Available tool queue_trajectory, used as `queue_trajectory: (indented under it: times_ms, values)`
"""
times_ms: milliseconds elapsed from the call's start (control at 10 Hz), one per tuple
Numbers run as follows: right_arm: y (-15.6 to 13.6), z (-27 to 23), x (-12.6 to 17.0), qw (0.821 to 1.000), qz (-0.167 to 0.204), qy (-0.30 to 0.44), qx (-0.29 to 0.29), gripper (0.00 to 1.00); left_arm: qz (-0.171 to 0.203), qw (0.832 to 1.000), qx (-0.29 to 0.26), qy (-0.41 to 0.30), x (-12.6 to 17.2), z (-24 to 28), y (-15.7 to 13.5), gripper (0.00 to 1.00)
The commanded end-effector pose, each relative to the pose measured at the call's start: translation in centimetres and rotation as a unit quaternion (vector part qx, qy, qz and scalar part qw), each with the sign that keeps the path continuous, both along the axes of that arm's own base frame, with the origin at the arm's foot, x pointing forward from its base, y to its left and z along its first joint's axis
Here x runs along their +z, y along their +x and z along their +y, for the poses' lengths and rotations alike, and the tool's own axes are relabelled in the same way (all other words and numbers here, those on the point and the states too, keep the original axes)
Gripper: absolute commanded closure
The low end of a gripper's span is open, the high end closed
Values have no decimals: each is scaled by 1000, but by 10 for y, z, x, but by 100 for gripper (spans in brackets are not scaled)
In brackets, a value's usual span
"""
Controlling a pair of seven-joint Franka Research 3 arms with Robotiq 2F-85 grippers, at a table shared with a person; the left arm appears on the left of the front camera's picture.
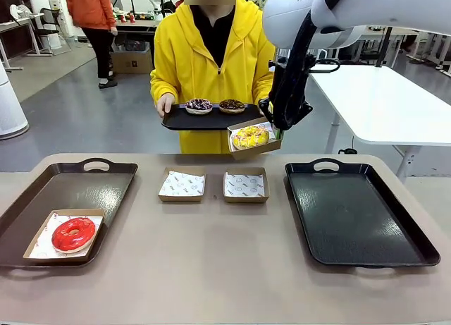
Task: Individually package the donuts and arrange them on the tray.
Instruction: Place the picked Paper togo box on the Handle tray while simultaneously picking up another Paper togo box from the table with the other hand.
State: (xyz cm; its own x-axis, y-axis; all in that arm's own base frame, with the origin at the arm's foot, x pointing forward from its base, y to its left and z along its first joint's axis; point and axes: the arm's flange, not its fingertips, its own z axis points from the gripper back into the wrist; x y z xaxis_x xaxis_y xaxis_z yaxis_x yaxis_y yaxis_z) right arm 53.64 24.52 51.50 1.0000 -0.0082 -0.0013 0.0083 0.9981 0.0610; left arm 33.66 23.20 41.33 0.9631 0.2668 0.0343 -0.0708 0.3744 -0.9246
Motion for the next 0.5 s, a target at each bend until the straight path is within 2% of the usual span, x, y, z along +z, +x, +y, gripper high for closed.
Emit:
queue_trajectory:
  times_ms: [0, 200, 400]
  values:
    - [-14, -18, 7, 1000, -3, 9, 16, 99, 11, 1000, 1, 20, 15, -13, 16, 0]
    - [-45, -61, 15, 1000, -6, 4, -5, 99, 25, 996, -46, 67, 48, -54, 62, 0]
    - [-82, -104, 13, 1000, -1, 11, -9, 99, 29, 991, -66, 109, 81, -100, 99, 0]
